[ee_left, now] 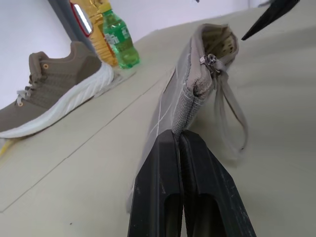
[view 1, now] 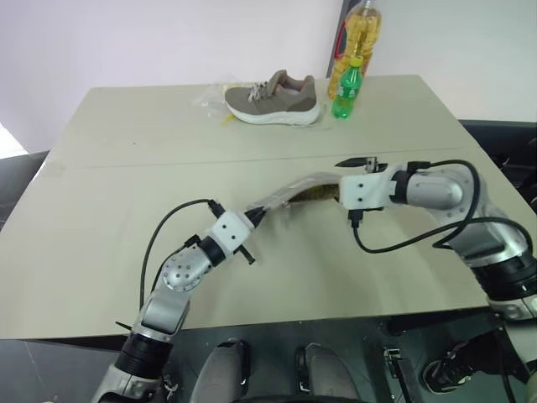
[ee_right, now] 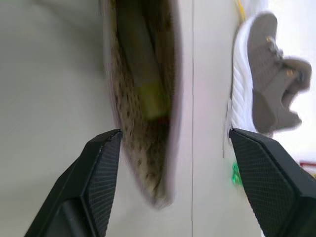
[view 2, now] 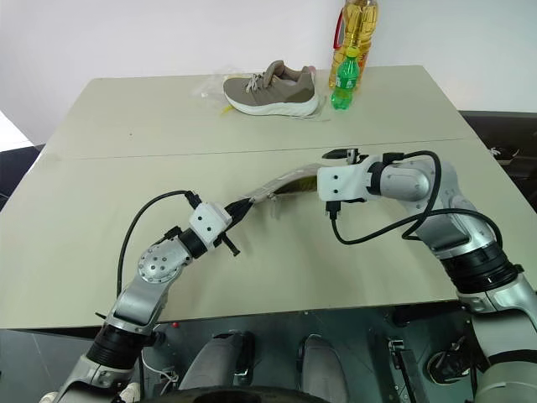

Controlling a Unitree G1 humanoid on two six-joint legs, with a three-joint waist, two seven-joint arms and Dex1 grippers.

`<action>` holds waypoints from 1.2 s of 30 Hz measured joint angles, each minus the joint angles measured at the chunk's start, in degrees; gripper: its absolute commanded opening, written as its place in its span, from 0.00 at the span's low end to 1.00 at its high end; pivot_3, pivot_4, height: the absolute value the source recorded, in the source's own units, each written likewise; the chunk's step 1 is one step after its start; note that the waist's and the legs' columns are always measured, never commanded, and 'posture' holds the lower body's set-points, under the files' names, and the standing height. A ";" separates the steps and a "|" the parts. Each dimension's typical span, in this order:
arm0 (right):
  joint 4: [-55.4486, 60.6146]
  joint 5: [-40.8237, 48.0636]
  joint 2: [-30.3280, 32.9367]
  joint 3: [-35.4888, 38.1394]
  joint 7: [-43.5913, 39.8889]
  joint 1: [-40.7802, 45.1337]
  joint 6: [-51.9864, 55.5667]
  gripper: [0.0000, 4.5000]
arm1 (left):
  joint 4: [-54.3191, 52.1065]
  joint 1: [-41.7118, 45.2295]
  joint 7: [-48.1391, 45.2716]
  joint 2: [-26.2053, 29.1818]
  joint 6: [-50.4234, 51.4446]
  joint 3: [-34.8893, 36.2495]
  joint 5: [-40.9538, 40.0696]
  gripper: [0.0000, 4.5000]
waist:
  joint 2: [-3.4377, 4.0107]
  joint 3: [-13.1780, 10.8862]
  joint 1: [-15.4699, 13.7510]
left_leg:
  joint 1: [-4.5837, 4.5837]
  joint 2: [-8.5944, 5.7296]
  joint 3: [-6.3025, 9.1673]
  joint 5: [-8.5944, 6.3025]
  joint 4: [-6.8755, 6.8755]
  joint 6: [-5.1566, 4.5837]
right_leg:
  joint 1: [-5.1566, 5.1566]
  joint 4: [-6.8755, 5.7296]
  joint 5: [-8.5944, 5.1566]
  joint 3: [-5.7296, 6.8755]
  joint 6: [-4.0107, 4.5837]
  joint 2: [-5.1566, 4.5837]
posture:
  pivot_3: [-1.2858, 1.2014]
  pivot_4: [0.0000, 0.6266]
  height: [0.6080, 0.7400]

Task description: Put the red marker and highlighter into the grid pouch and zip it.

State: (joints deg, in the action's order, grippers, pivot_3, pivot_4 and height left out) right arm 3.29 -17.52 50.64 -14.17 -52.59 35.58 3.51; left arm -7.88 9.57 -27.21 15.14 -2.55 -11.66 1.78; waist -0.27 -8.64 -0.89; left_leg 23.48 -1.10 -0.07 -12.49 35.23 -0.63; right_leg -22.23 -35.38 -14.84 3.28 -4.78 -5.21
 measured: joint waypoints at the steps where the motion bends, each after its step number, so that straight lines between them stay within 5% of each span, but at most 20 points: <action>1: -0.63 0.72 -0.03 1.07 -0.04 -0.01 0.49 0.82 | -0.27 0.02 0.13 -0.61 0.76 0.60 -1.17 0.00 | 0.00 0.00 0.02 | 0.00 0.00 0.00 0.00 0.00 0.00 | 0.00 0.00 0.00 0.00 0.00 0.00 | 0.52 0.24 0.93; 11: 12.00 29.84 -8.62 14.96 -5.60 -3.78 34.22 0.82 | -1.22 5.96 3.02 -7.22 8.77 5.70 -10.20 0.00 | -0.02 0.00 -0.02 | 0.00 0.01 0.02 0.00 0.03 -0.01 | 0.05 -0.03 0.02 0.01 -0.03 -0.01 | 0.52 0.24 0.93; 16: 15.19 34.14 -18.54 14.34 4.11 -6.64 45.96 0.82 | -0.99 7.56 3.89 -9.72 11.60 5.69 -12.49 0.00 | -0.02 0.01 0.09 | 0.01 -0.01 0.04 0.00 0.04 -0.01 | -0.01 -0.11 0.02 0.00 -0.02 0.00 | 0.52 0.24 0.93; 22: 15.01 34.72 -19.92 15.70 10.62 -5.16 45.22 0.82 | 0.23 8.29 6.40 -12.37 13.63 5.84 -12.53 0.00 | -0.02 0.01 -0.08 | 0.02 -0.07 0.04 0.00 0.05 -0.01 | 0.02 -0.10 0.02 0.02 -0.03 0.01 | 0.52 0.24 0.93; 29: 14.71 41.06 -17.67 22.87 9.14 -3.64 44.18 0.82 | 1.69 9.19 8.93 -15.49 17.00 6.47 -14.47 0.00 | -0.03 0.01 0.07 | 0.02 -0.05 0.04 0.00 0.05 -0.02 | 0.03 -0.10 0.02 0.02 -0.04 0.16 | 0.52 0.24 0.93; 36: 19.61 45.26 -18.44 17.70 9.78 -8.70 49.14 0.82 | 1.69 9.82 9.27 -18.51 20.47 7.18 -18.62 0.00 | -0.03 0.01 0.13 | 0.02 -0.01 0.05 0.00 0.07 -0.02 | 0.02 -0.11 0.02 0.01 -0.04 0.15 | 0.52 0.24 0.93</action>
State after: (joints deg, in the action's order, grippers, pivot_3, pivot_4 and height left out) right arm 22.91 27.74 32.20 3.53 -42.80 26.88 52.66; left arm -6.19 19.39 -17.93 -3.36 17.92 -4.48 -16.83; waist -0.30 -8.63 -0.76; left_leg 23.50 -1.10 -0.02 -12.49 35.30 -0.66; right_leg -22.21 -35.49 -14.82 3.29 -4.81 -5.06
